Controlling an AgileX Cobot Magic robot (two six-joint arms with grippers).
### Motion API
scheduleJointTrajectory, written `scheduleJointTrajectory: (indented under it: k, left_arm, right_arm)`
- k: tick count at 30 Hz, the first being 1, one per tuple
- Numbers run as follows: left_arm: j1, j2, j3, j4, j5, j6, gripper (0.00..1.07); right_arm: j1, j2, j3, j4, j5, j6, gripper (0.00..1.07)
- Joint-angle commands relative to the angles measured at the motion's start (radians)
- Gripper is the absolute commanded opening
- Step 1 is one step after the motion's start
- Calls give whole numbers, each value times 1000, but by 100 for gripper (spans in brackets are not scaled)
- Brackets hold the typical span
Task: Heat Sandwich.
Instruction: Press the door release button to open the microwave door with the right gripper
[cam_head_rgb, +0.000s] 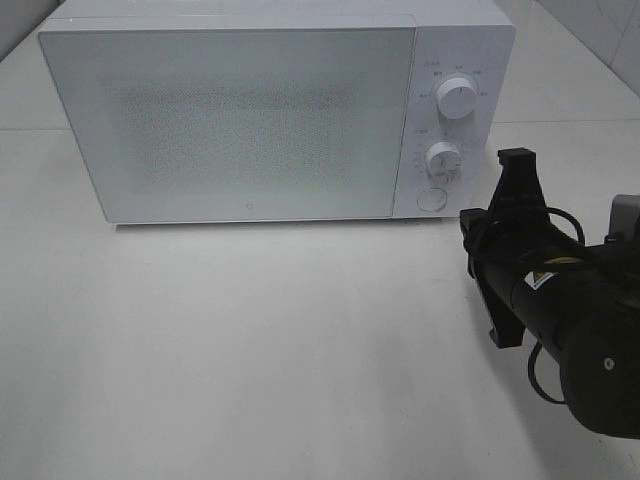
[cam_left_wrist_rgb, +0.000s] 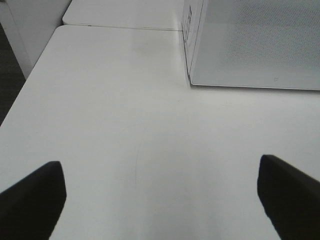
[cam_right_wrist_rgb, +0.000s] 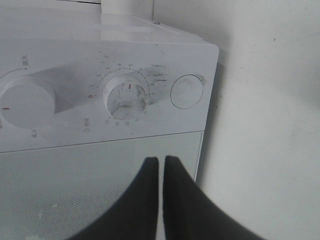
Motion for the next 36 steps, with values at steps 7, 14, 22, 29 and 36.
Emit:
scheduleJointTrajectory:
  k: [7,14,22,29,36]
  left_arm:
    - [2,-23,3,-12,-4,2,98]
    - [2,-23,3,-12,-4,2,98]
    - [2,-23,3,-12,-4,2,98]
    - [2,-22,3,-12,-4,3,98]
    - [2,-22,3,-12,-4,4,98]
  right_arm:
    - [3,-3,1,-12,10,5,1]
    - [-2,-3,1,2,44,5,1]
    - [-74,55,-57,-78,125,24,1]
    - [-134,119,-137,-155,179,56,1]
    - [-193,183,-230,-203,225,57,1]
